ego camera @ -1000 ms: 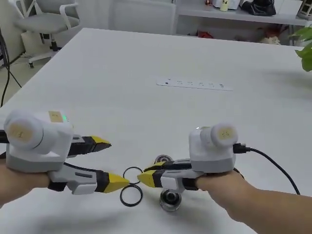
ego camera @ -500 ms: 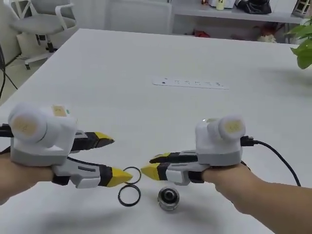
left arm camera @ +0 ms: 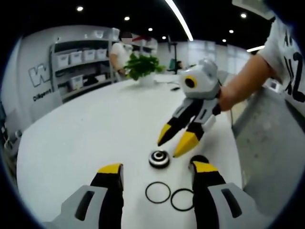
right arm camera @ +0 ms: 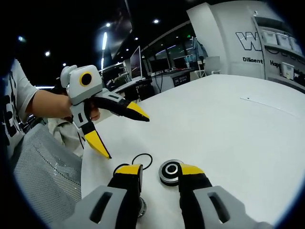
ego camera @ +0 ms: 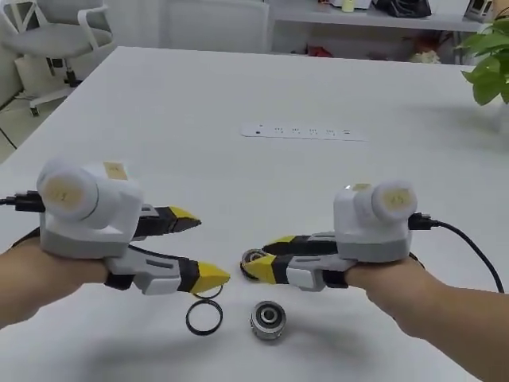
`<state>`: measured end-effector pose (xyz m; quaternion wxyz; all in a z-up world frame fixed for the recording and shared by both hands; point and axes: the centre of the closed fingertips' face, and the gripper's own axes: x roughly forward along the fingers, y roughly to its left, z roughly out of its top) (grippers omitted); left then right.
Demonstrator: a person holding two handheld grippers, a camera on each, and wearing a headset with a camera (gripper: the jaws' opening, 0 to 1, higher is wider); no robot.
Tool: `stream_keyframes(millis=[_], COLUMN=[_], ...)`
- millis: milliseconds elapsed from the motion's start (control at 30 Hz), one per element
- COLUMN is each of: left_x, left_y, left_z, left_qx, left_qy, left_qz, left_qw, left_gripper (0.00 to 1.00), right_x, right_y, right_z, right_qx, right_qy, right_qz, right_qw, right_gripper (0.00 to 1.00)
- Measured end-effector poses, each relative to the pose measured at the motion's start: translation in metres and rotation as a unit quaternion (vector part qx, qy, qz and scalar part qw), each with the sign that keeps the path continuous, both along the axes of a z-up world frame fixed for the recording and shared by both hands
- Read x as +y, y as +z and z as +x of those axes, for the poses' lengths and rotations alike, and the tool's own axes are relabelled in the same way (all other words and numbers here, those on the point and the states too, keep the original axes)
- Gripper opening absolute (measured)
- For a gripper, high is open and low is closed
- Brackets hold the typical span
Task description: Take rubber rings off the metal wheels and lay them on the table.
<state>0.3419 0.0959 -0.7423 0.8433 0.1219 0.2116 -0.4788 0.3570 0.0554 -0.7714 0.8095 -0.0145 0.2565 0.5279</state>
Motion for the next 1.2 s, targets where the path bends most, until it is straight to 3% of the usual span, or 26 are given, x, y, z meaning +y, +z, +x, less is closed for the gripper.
stream_keyframes(millis=[267,700,767,1200], left_x=[-0.008,-0.02,-0.023,-0.034], left_y=[-0.004,-0.018,-0.019,-0.036], left_z=[0.005,0.011,0.012,0.019], left_qx=[0.004,0.023,0.029,0.041], left_qy=[-0.007,-0.011,-0.007,-0.009], left_qz=[0.005,0.011,0.003,0.013], left_qw=[1.0,0.9996,0.9995,0.999], left_gripper=[0.57,0.5,0.49,0.4], right_x=[-0.014,-0.018,-0.017,-0.014], right_y=[-0.007,-0.023,-0.025,-0.033], right_z=[0.005,0.004,0.004,0.004], right_qx=[-0.018,-0.03,-0.03,-0.028], right_qy=[0.0,0.012,0.013,0.012], right_qz=[-0.021,-0.049,-0.05,-0.051], right_qw=[0.9996,0.9983,0.9982,0.9982], right_gripper=[0.26,0.23,0.23,0.18])
